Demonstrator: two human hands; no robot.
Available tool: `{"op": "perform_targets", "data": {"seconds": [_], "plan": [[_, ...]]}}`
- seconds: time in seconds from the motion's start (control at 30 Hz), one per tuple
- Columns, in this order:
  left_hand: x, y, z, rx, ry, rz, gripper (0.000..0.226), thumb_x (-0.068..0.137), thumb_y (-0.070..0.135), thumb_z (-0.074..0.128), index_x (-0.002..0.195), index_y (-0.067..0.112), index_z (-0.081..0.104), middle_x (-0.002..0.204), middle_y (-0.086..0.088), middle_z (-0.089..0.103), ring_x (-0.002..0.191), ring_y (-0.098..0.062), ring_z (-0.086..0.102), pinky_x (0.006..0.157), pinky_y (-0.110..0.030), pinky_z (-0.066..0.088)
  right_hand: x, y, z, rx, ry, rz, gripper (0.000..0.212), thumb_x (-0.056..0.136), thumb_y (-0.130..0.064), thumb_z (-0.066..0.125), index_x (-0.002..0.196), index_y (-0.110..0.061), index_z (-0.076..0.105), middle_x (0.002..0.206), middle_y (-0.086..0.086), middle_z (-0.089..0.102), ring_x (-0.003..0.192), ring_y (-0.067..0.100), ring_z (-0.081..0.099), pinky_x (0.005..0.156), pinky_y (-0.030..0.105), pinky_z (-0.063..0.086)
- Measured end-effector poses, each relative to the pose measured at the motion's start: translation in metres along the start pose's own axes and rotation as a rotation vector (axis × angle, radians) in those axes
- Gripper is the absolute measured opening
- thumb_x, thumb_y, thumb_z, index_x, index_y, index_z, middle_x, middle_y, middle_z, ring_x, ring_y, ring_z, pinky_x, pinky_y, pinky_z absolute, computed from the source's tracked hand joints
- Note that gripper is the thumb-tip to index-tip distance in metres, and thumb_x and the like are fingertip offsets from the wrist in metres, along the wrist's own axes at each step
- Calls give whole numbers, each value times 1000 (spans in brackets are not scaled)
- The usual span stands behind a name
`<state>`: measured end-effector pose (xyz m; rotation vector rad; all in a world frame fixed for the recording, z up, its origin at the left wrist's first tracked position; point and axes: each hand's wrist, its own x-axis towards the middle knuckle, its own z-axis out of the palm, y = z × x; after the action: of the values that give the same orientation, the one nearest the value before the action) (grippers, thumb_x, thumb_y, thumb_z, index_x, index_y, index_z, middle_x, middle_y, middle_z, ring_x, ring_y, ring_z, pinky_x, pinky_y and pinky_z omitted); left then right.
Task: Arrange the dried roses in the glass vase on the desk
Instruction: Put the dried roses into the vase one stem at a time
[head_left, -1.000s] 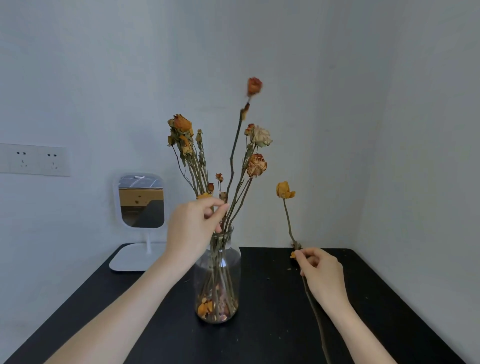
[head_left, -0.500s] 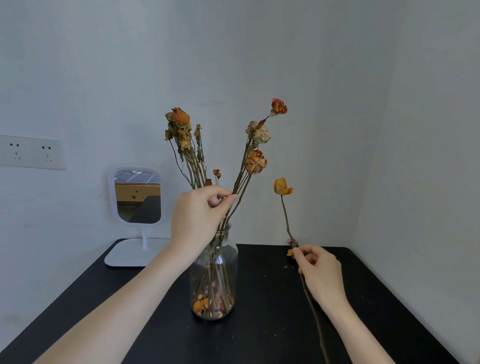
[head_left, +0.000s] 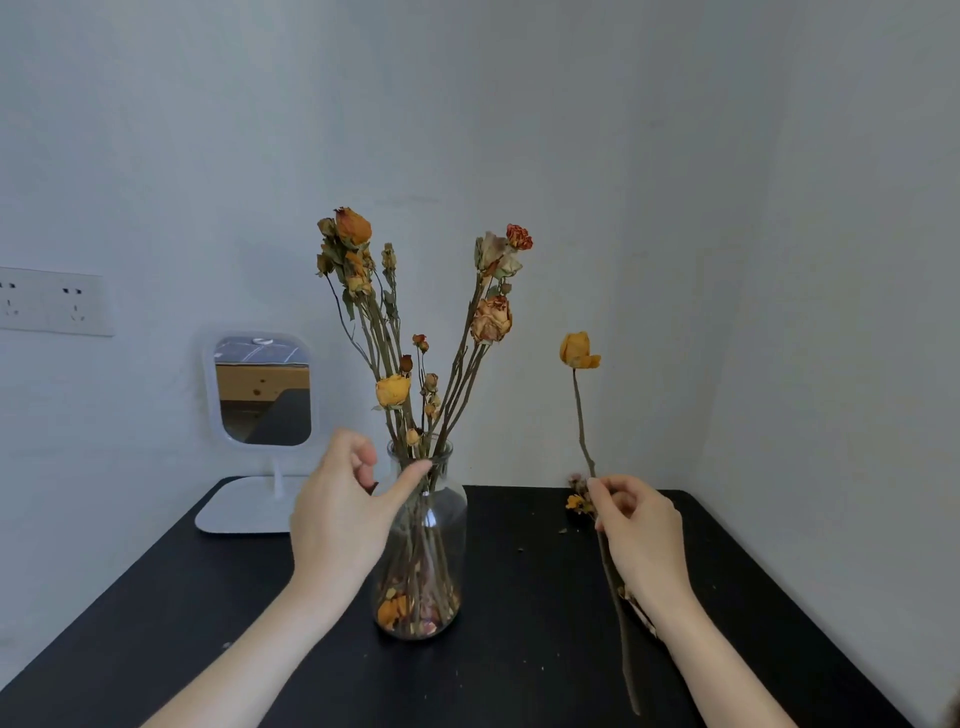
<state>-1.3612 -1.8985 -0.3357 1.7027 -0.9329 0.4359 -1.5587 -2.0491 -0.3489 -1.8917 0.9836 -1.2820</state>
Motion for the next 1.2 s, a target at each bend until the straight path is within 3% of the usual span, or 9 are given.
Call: {"op": "perform_targets", "data": {"seconds": [0.1,0.2,0.47,0.7,0.8,1.0,1.07,1.13,1.2], "plan": [[-7,-12,22,8,-114,-130,73,59,63,70,112,18,45,104,1,52,94,-14,52,72,-24,46,3,-11,2,51,14,-27,4,91,-28,54,89,-28,58,69,-5,62,64,5,59,56,11,38],[1,-14,42,30,-156,-163,86,62,59,74,127,11,44,120,-4,50,112,-20,48,92,-40,47,6,-23,4,127,5,-48,6,92,-28,52,89,-30,56,68,-4,61,62,4,58,59,12,41],[17,-24,56,43,-169,-172,65,64,57,73,110,14,55,106,0,61,102,-19,55,86,-43,51,14,-46,15,235,-23,-106,11,94,-24,46,98,-18,55,69,-2,58,58,-4,56,57,12,47],[22,-39,45,-146,-301,-143,49,67,42,77,106,25,51,89,20,58,82,6,53,66,-9,38,11,-62,21,312,-37,-166,11,96,-25,41,94,-21,51,70,-1,56,58,-1,55,58,16,46],[23,-44,41,-206,-357,-181,49,70,35,77,106,30,46,86,24,56,80,13,50,64,-7,36,7,-67,22,338,-39,-206,12,96,-23,39,94,-20,50,69,-2,55,58,-1,54,54,10,44],[35,-42,37,-296,-571,-238,47,73,34,75,109,35,44,99,22,56,95,1,52,72,-13,39,2,-84,23,416,-31,-286,14,96,-23,38,90,-20,50,67,-4,53,55,1,52,50,8,41],[38,-40,39,-314,-615,-255,54,69,38,78,113,29,48,108,16,58,105,-8,53,85,-23,44,2,-92,23,444,-13,-327,15,96,-22,37,88,-22,49,66,-5,53,55,2,52,49,9,41],[37,-40,42,-252,-573,-212,62,64,44,80,116,21,55,116,4,60,113,-17,52,99,-41,43,2,-98,23,463,8,-374,15,96,-21,37,87,-25,49,65,-6,53,55,3,52,50,9,41],[34,-39,43,-233,-492,-179,62,62,47,80,113,20,58,115,1,61,112,-19,53,99,-47,43,2,-103,24,462,24,-413,15,96,-22,37,86,-27,48,66,-6,52,57,5,52,50,9,41]]}}
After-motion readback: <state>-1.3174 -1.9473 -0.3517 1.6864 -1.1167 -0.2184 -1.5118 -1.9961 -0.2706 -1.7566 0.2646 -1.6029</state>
